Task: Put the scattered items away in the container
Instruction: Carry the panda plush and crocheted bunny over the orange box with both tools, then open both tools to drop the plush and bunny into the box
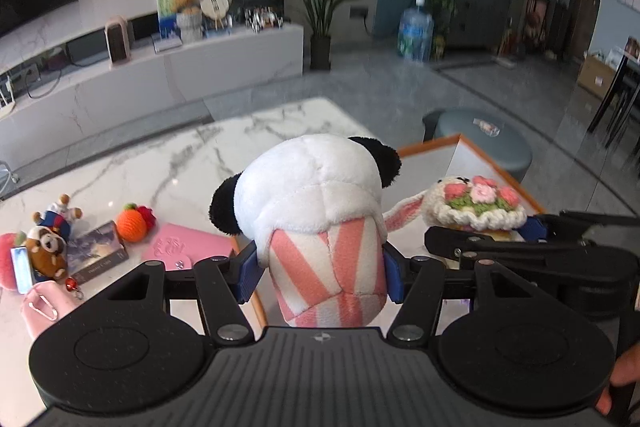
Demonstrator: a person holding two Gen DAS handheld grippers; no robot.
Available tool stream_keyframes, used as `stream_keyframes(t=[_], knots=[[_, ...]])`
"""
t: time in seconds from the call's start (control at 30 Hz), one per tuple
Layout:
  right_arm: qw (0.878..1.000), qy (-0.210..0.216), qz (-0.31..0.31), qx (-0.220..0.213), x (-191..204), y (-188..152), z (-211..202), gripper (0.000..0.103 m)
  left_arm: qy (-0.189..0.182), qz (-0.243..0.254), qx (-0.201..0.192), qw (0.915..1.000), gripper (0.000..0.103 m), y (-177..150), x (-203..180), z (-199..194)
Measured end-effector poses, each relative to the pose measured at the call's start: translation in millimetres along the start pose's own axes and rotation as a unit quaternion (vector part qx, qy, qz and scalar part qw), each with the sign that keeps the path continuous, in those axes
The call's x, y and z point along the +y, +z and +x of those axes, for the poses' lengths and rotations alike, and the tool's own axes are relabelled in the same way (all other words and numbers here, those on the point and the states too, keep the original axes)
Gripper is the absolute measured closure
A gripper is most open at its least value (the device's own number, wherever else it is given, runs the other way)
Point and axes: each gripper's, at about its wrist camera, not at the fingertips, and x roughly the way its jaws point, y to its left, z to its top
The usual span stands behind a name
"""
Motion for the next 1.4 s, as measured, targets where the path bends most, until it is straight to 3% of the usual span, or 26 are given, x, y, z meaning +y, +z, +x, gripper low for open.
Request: stream_keyframes(t=[0.4, 0.67, 0.8, 1.13, 1.4], knots=[[0.995, 0.026, -0.043, 0.091, -16.7, 12.4, 70.6, 0.038, 0.043, 0.057, 0.050, 0.9962, 0.034, 4.1, -10.7, 57.3], [0.986, 0.058, -0.059, 0.145, -7.0, 16.8, 97.5, 0.038, 0.054, 0.102, 0.081, 0.9900, 0.032, -1.8, -24.2, 66.1], [0.983, 0.060, -0.055, 0.165, -1.4, 19.6, 108.8, 0.038, 0.074, 0.126, 0.078, 0.9862, 0.031, -4.1, -30.3, 71.3], [0.979, 0.068, -0.066, 0.180, 10.0, 19.4, 116.1, 0.036, 0.089, 0.152, 0.075, 0.9815, 0.020, -4.0, -35.9, 76.4], [0.979, 0.065, -0.057, 0.186, 7.1, 19.3, 118.0, 0.034, 0.080, 0.166, 0.064, 0.9808, 0.015, -5.2, -36.1, 60.0]])
